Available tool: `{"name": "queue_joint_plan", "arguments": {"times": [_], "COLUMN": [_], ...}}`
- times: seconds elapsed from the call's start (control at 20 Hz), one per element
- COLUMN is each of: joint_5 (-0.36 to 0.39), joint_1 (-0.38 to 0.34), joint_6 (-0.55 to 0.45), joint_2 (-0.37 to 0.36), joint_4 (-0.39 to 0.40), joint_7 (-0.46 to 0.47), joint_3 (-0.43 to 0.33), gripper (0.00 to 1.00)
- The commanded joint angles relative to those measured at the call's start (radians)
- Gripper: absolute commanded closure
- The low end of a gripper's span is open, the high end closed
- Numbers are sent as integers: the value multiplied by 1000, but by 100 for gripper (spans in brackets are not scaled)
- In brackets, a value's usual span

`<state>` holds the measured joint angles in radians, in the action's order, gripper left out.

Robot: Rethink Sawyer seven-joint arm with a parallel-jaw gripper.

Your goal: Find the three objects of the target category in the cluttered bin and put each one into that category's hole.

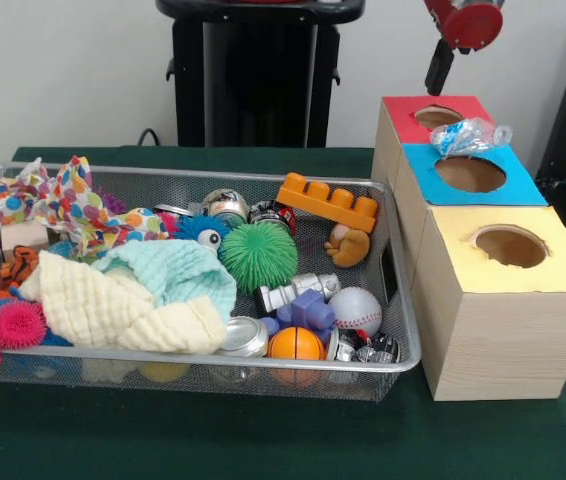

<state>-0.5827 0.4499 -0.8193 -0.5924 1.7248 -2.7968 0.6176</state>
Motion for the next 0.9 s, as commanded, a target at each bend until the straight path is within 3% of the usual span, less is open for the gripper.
{"name": "queue_joint_plan", "arguments": {"times": [0.05,0.35,0.7,0.9], "joint_5": [4,21,29,45], "joint_1": [-35,-13,-22,-16], "joint_6": [67,45,75,50], "joint_2": [-84,-94,-137,-152], "joint_4": [54,51,133,131], "joint_7": [-76,-105,-66,-74], "joint_3": [-82,-72,-92,-82], "gripper": [100,100,100,100]}}
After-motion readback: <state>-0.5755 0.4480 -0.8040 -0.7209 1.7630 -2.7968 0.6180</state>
